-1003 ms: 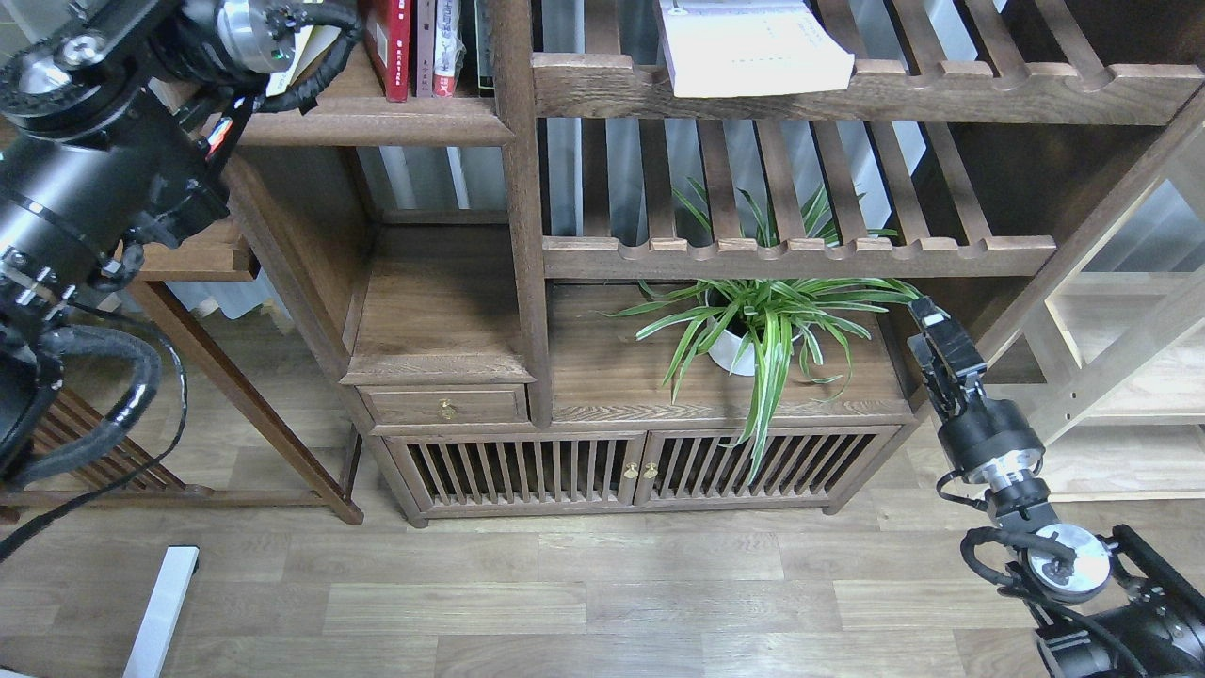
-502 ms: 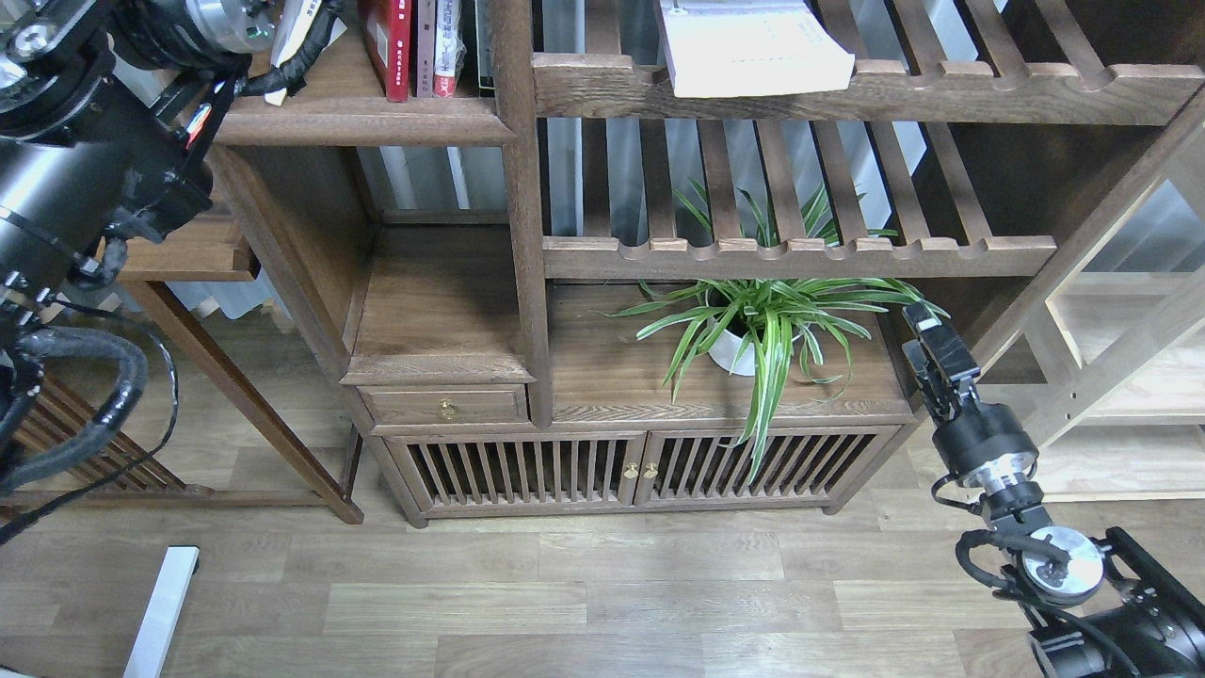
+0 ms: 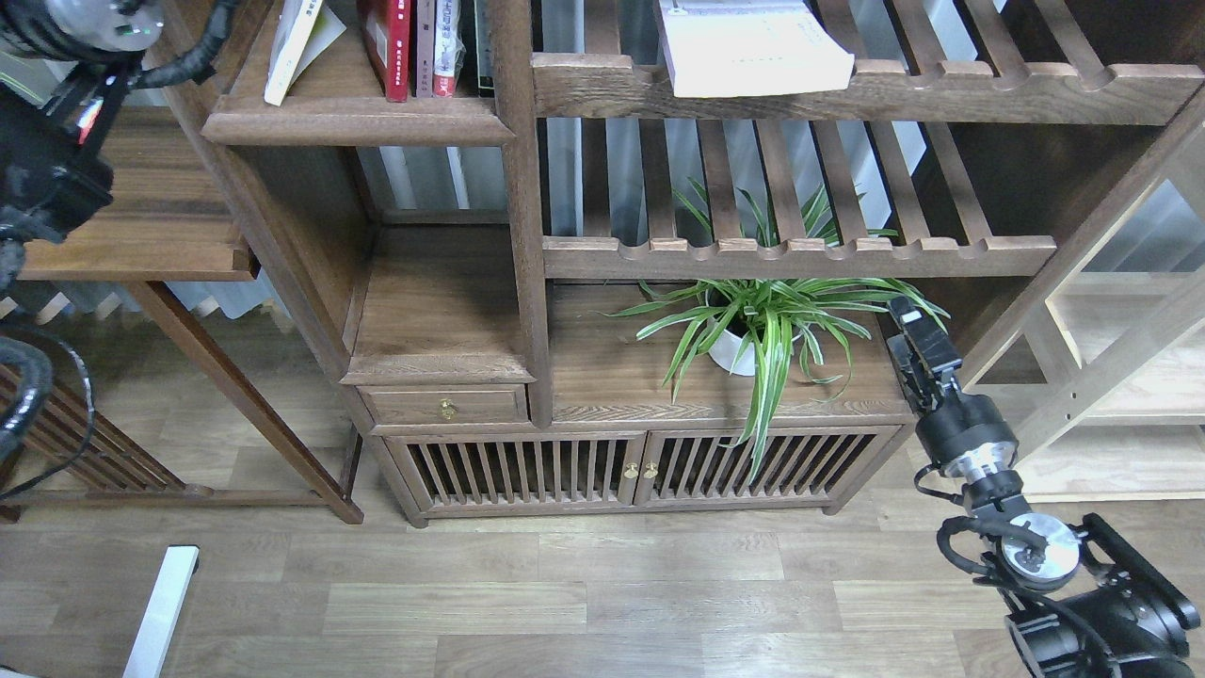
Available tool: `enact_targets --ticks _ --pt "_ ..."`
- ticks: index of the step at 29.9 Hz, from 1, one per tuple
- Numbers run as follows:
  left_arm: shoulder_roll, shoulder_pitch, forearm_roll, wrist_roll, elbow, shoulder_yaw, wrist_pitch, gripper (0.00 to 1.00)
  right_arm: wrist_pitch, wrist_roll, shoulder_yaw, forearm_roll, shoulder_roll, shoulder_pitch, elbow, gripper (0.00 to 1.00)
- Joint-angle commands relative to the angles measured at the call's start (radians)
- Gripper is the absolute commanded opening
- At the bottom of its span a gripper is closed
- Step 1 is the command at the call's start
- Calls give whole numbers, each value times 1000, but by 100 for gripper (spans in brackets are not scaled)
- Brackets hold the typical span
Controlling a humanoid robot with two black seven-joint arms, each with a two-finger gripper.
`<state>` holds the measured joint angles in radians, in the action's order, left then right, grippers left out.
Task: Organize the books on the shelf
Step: 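Withdraw the left arm and raise the right gripper toward the white book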
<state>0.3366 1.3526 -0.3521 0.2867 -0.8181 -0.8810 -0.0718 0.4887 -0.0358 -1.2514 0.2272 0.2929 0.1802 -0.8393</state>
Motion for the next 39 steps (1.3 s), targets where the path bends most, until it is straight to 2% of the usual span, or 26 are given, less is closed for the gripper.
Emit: enact_targets --ticks 1,5,11,14,15,17,18,21,26,29,34,36,39 --pt "8 -9 54 5 2 -4 85 98 0 0 7 -2 -5 5 0 87" --pt "7 -15 119 -12 16 4 219 98 0 0 17 -2 -12 18 0 88" --pt "-4 -27 267 -27 22 4 334 98 0 0 17 -2 -17 18 0 88" --pt "-4 -47 361 -61 10 7 415 98 0 -1 12 -2 -17 27 9 91" --pt "-4 -64 386 -84 7 7 469 98 0 -1 12 -2 -17 36 15 96" --pt "-1 -90 410 -119 5 7 560 98 0 -7 7 0 -17 45 17 99" --pt "1 -110 421 -142 5 5 560 98 0 -7 0 1 -17 50 17 99" --pt "7 -180 432 -175 -3 -4 560 98 0 -10 -8 7 -11 74 16 99" --pt "5 -207 482 -178 -35 -41 560 98 0 -12 -88 18 -11 87 -9 99" --pt "1 -237 591 -201 -119 -35 560 96 0 -16 -138 61 -15 87 -75 99" --pt "-13 -302 697 -323 -278 -32 560 93 0 -15 -177 87 -14 96 -132 99" --pt "-25 -348 702 -360 -337 -32 560 93 0 -16 -180 89 -15 107 -155 99" --pt "-48 -409 702 -389 -371 -29 560 94 0 -15 -168 89 -49 105 -191 99"
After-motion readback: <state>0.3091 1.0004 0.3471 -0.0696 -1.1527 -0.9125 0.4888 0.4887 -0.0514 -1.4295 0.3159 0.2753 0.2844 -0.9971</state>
